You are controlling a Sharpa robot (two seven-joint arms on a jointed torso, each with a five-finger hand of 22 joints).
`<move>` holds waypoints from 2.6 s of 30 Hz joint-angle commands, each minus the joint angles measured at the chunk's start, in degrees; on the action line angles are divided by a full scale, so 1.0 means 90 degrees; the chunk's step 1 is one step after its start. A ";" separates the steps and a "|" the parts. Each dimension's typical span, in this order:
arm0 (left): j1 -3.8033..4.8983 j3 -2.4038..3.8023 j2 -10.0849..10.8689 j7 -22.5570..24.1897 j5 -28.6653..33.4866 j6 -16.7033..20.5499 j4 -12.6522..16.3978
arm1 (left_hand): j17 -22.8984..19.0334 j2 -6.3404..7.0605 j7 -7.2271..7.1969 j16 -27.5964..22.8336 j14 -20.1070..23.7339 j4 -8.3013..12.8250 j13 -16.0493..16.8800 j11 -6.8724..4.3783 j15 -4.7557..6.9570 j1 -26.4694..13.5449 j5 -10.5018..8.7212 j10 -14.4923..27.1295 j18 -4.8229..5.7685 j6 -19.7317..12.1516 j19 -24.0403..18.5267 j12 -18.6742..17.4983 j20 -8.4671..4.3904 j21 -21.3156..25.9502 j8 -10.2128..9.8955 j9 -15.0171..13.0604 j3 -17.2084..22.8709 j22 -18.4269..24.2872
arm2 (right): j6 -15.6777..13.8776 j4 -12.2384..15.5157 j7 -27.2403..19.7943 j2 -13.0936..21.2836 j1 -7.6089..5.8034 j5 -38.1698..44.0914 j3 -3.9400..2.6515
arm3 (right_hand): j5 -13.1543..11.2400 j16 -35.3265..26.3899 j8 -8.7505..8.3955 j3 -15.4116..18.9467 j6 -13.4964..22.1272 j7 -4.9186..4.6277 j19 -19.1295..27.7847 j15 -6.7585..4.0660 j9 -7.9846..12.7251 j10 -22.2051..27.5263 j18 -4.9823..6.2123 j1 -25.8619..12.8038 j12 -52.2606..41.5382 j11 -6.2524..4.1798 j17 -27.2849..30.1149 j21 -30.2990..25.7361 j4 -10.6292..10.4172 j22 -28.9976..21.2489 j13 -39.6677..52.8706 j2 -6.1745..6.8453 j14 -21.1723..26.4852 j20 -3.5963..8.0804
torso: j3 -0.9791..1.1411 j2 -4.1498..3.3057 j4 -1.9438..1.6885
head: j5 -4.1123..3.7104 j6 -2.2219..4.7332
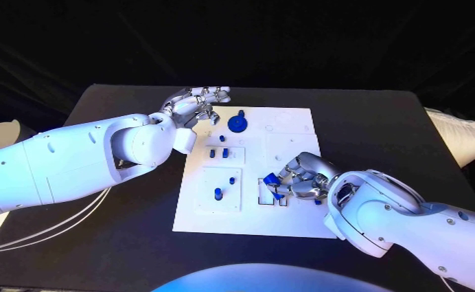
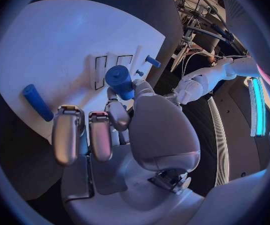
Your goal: Assemble the parts on the task board
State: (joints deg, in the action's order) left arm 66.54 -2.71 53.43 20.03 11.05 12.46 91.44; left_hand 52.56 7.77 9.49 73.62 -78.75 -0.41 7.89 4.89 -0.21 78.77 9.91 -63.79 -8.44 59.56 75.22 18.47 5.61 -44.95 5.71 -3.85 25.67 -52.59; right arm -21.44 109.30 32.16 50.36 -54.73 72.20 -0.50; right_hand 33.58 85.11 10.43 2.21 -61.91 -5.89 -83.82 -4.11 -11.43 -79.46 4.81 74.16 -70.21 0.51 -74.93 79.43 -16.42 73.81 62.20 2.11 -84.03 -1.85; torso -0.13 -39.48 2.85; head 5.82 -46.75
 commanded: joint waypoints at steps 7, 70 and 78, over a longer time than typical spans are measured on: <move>0.0003 0.0004 -0.0015 0.0032 -0.0004 -0.0122 0.0018 | -0.0009 -0.0053 -0.0003 -0.0019 0.0049 0.0021 0.0011 0.0006 0.0007 -0.0022 0.0030 0.0055 -0.0081 -0.0039 -0.0021 0.0035 0.0024 0.0023 0.0038 -0.0007 -0.0013 0.0007 | 0.0318 -0.0064 0.0188 -0.0101 0.0001 0.0583 0.0002 | -0.0407 0.0043 0.0042 0.0100 -0.0400 0.0234 -0.0017 -0.0053 -0.0172 -0.0192 -0.0134 -0.0334 -0.0008 -0.0136 -0.0716 0.0023 -0.0019 0.0012 0.1036 0.0005 -0.0481 0.0047 | 0.0004 -0.0004 0.0003 | 0.0017 -0.0005; 0.0003 0.0004 -0.0002 0.0002 -0.0005 -0.0153 0.0021 | -0.0032 -0.0058 -0.0001 -0.0023 0.0058 0.0033 0.0015 0.0007 0.0007 -0.0015 0.0039 0.0074 -0.0081 -0.0042 -0.0019 0.0064 0.0024 0.0025 0.0046 -0.0007 -0.0007 0.0004 | 0.0775 0.0208 0.0188 0.0031 -0.0018 0.1217 0.0012 | -0.3173 0.0034 0.0117 0.0849 -0.0453 0.0292 -0.0028 -0.0086 -0.0569 -0.0227 -0.0138 -0.1620 0.0254 -0.0176 -0.0788 0.0014 -0.0033 0.0041 0.1015 0.0004 -0.0494 0.0072 | 0.0002 -0.0006 -0.0012 | 0.0072 -0.0044; 0.0003 0.0004 0.0008 0.0000 -0.0008 -0.0159 0.0028 | -0.0032 -0.0058 -0.0001 -0.0023 0.0058 0.0033 0.0015 0.0007 0.0007 -0.0015 0.0039 0.0074 -0.0081 -0.0042 -0.0019 0.0064 0.0024 0.0025 0.0046 -0.0007 -0.0007 0.0004 | 0.0914 0.0222 0.0171 0.0050 -0.0018 0.1222 0.0012 | -0.2650 0.0045 0.0158 0.0811 -0.0486 0.0317 -0.0038 -0.0102 -0.0652 -0.0298 -0.0144 -0.1060 0.0106 -0.0195 -0.0819 0.0034 0.0125 0.0074 0.1179 -0.0091 -0.0499 0.0088 | 0.0002 -0.0012 -0.0012 | 0.0074 -0.0044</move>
State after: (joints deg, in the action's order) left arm 66.54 -2.71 53.53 19.82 11.04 12.22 91.53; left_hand 52.32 7.77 9.49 73.61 -78.75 -0.41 7.97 4.90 -0.21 78.77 9.91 -63.36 -8.44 59.56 75.22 18.86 5.61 -44.96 5.93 -3.85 25.67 -52.60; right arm -14.81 111.19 34.11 50.89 -54.93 82.51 -0.40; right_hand 9.00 85.21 11.72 9.54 -66.15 -3.22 -83.80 -4.74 -17.22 -81.80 3.94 63.54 -68.92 -1.22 -74.93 79.43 -15.76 74.40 72.55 1.19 -84.03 -1.44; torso -0.12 -39.58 2.76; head 6.50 -47.15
